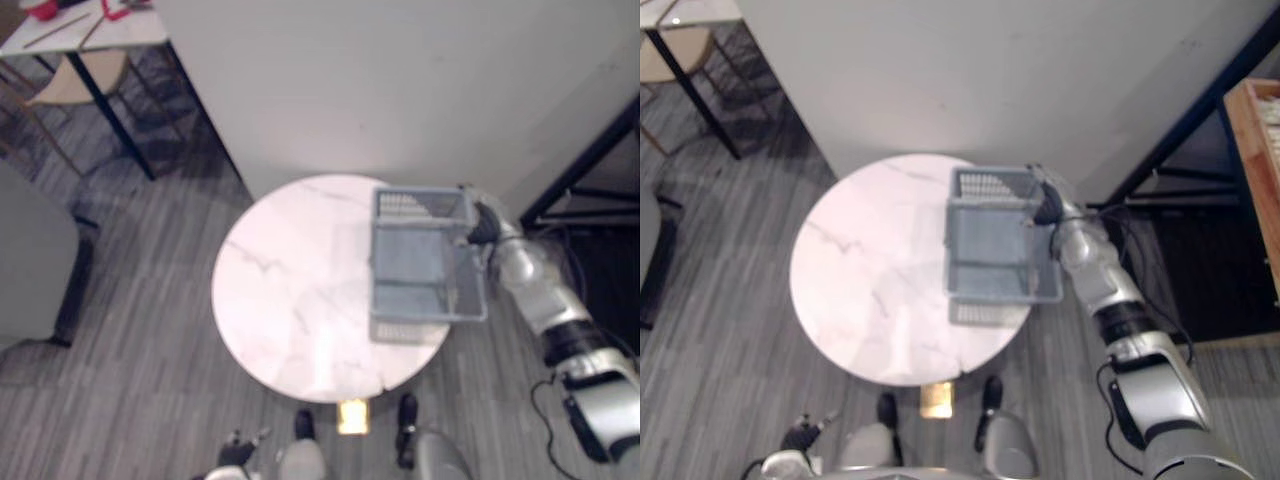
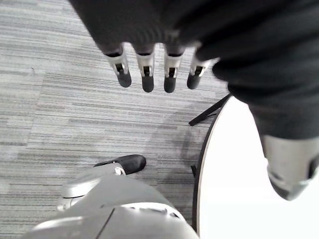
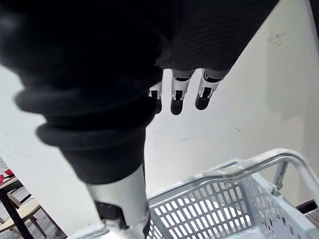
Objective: Pick vegetable in the basket
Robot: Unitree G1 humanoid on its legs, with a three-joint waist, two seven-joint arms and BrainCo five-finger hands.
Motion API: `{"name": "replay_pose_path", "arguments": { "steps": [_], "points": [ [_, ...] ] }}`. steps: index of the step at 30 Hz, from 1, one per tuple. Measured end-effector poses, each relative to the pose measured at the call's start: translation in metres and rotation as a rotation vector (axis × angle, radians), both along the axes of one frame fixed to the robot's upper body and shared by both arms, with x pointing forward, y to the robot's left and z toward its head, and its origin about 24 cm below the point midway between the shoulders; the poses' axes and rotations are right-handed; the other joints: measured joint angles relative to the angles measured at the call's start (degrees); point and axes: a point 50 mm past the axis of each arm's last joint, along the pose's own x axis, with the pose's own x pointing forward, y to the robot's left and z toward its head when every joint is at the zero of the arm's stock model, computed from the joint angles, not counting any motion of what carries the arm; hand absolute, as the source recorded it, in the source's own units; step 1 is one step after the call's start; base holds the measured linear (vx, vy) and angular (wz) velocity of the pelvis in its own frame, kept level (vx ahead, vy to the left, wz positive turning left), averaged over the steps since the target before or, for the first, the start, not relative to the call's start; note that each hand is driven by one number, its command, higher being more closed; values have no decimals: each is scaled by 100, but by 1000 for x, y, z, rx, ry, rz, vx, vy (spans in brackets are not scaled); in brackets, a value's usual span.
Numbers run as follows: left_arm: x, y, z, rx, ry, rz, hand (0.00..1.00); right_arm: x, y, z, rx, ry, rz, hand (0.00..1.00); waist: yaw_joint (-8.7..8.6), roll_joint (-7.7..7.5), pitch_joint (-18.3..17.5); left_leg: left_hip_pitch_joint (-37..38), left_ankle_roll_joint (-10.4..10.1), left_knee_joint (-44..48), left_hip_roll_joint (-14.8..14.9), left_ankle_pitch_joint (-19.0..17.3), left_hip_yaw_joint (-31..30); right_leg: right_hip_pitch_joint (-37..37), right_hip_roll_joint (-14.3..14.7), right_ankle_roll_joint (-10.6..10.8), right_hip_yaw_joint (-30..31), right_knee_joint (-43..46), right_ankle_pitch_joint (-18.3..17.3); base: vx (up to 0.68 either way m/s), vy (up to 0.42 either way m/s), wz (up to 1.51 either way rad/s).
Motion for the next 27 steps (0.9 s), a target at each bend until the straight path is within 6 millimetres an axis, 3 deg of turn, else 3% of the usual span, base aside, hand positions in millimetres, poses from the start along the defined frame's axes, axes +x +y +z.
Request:
{"name": "replay_pose_path", "arguments": {
  "steps": [6,9,11,12,16,19,24,27],
  "points": [
    [8,0,3,9,-28,0,0,19,2,31,-33,-43,-19,0,48,138,313,-310,28,4,-76,83,-109,-140,-54,4,-98,-227,191,-12,20,11],
    [24,-2,8,16,-74,-18,0,28,-13,62,-56,-91,-79,0,91,277,557,-508,44,-4,-130,153,-145,-315,-83,13,-105,-234,267,-34,3,8],
    [33,-3,11,21,-107,-29,0,30,-24,70,-67,-97,-120,0,145,338,624,-612,41,-7,-143,176,-162,-402,-94,6,-110,-238,291,-16,2,9],
    [37,-4,13,25,-122,-42,0,30,-30,69,-69,-86,-144,100,138,371,661,-658,41,-6,-143,193,-228,-405,-99,5,-155,-250,292,8,-6,15],
    [47,-12,16,27,-153,-103,0,32,-43,61,-63,-38,-209,100,154,446,760,-770,42,-8,-148,219,-254,-500,-132,-5,-177,-255,304,3,3,5],
    [51,-16,17,24,-157,-132,0,34,-44,71,-53,-55,-219,100,150,517,805,-804,52,-8,-163,232,-253,-541,-146,-3,-175,-253,317,0,0,0],
    [58,-21,18,21,-172,-159,0,33,-47,70,-37,-48,-230,100,132,532,830,-748,58,-7,-174,240,-260,-481,-146,-3,-179,-242,317,0,0,0],
    [61,-25,19,14,-182,-169,0,24,-57,51,34,-37,-249,100,118,516,842,-538,60,-28,-193,236,-248,-275,-144,-1,-174,-246,313,0,0,0]
  ]
}}
